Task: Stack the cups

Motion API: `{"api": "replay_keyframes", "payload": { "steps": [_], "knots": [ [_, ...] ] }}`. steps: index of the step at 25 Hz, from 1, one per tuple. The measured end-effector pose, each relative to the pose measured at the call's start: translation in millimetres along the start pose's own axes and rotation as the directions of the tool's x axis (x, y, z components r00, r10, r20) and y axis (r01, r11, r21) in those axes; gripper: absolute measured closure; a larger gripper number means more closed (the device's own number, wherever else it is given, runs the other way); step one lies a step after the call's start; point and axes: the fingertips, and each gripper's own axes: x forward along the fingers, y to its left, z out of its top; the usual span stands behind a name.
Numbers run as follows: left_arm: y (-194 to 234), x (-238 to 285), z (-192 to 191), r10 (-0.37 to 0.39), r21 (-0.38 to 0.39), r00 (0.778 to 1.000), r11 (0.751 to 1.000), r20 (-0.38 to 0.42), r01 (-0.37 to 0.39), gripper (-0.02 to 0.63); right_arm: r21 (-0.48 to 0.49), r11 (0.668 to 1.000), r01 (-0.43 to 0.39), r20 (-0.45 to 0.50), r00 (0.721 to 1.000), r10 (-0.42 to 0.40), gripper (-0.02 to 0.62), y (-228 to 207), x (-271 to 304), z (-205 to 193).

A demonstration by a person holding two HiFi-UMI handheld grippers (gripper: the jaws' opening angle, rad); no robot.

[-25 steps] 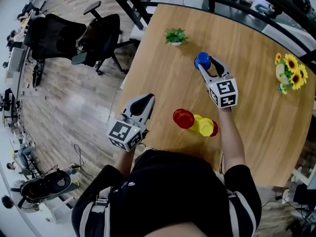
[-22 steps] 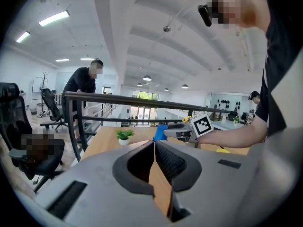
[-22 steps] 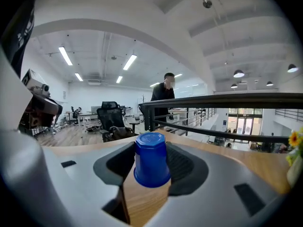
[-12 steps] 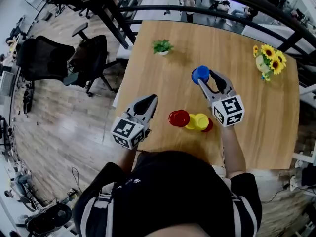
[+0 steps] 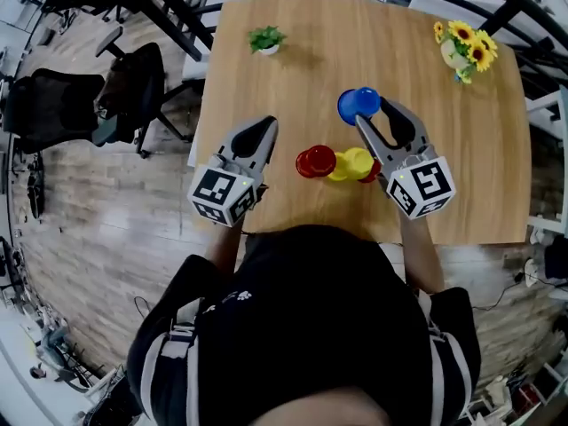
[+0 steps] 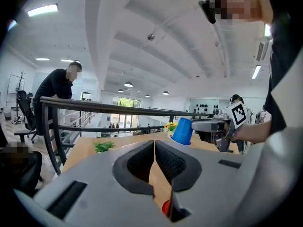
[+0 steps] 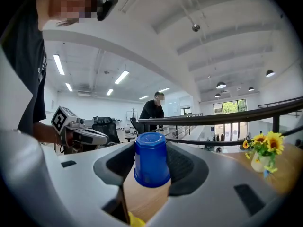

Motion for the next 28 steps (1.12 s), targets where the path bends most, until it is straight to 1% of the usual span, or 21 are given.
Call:
{"api": "replay_keyframes", "payload": {
  "steps": [4,12,19,24,28],
  "knots": [
    [-4,-6,-7,-0.009,-0.004,1.000,1.000,-0.016,0.009,0.588,0.022,1.000,-0.009,0.005,1.000,0.009,0.387,20,-17,-3],
    [-11,-12,-9,-0.017,-0.006,1.000,1.000,-0.006,0.017,0.589,0.002,0.999,-0.048,-0.013,0.999,0.048,0.387,60,-43,-5],
    [-18,-12,-12,-0.034,-0.006,0.999,0.999,-0.006,0.034,0.589,0.022,0.998,-0.058,-0.039,0.997,0.059,0.387,72,-51,-18],
    [-19,-15,-12,-0.033,-0.004,0.999,0.999,-0.002,0.033,0.588,-0.011,0.998,-0.064,-0.080,0.995,0.063,0.387,80,-52,-27],
    [-18,-16,-10,-0.031,-0.006,1.000,0.999,-0.001,0.031,0.588,-0.003,0.998,-0.070,-0.092,0.993,0.070,0.387,82,-50,-30]
  ]
}}
